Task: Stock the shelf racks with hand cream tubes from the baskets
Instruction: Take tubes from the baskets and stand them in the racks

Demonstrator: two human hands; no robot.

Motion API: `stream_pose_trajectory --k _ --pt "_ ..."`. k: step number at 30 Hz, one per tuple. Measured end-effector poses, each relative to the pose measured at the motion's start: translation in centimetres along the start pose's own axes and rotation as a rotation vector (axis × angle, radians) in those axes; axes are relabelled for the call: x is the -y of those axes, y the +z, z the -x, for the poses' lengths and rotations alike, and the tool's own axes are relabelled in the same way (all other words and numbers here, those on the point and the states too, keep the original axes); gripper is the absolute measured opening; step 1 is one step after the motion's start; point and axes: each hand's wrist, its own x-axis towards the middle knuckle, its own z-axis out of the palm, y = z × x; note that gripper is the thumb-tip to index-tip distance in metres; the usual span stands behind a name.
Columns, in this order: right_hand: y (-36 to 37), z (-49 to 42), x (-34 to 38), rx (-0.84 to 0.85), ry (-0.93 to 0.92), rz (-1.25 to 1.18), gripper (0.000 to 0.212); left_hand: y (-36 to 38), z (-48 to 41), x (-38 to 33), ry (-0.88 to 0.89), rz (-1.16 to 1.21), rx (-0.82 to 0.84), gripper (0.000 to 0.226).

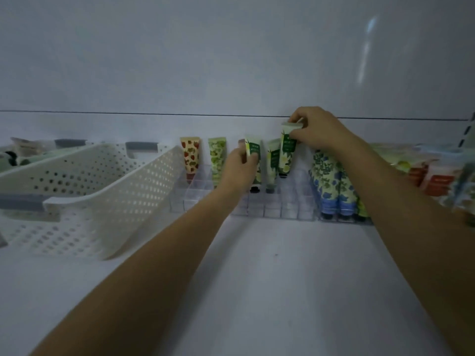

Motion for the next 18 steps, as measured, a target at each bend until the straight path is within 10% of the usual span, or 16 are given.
stream_pose_trajectory --k 18 --pt "-0.1 0.7 3.0 0.124 -0.119 -0.036 0.022 -1.4 1.0 0.7 0.057 0.330 0.054 0.012"
